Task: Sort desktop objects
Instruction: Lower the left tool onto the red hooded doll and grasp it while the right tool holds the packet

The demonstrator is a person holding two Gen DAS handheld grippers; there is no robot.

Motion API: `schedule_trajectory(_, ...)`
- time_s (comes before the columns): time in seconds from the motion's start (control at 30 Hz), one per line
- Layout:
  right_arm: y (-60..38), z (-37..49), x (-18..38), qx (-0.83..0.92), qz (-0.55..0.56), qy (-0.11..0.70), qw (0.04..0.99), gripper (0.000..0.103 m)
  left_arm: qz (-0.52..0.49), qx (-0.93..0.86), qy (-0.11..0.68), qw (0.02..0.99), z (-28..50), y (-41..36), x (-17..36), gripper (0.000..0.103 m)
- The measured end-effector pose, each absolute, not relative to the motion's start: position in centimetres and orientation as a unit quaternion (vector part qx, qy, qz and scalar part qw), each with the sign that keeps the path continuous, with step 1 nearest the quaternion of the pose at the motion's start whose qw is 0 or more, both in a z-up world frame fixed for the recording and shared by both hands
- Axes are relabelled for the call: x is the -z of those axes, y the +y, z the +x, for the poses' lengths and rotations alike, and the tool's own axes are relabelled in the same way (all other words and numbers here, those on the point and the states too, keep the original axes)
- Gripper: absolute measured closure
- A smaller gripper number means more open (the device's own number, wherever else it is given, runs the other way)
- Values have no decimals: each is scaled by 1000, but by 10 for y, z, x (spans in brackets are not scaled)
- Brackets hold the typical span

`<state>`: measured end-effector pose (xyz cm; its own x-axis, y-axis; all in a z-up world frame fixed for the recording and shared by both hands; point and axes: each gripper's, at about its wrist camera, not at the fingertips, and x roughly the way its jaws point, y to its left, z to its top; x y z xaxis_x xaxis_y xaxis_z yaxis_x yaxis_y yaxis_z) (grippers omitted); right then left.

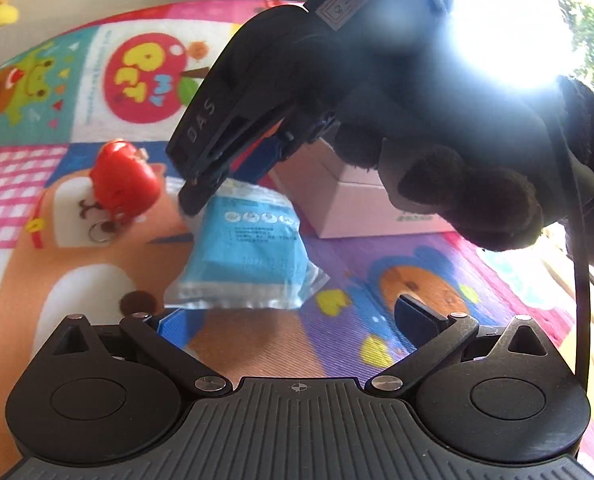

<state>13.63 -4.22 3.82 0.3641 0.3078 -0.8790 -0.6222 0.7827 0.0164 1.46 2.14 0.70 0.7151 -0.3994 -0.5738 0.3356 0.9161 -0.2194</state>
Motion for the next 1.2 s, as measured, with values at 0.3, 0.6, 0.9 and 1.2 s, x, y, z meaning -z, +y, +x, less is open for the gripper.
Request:
schedule_trajectory(0.3,-115,42,-41,-286,-164,410,850,49,-28,248,299,921,4,16,-9,0)
schedule_trajectory(0.6,-203,17,-30,-128,-153,354,914,20,-14,227,322,919,-1,4,-7,0)
schedule_trajectory(0.9,-260,-33,-21,-136,29,317,938,0,15,-18,285,958,58,40,-38,0)
schedule_trajectory(1.2,-265,-44,-7,-140,62,301,941,0,82,-81,317,941,119,33,-18,16)
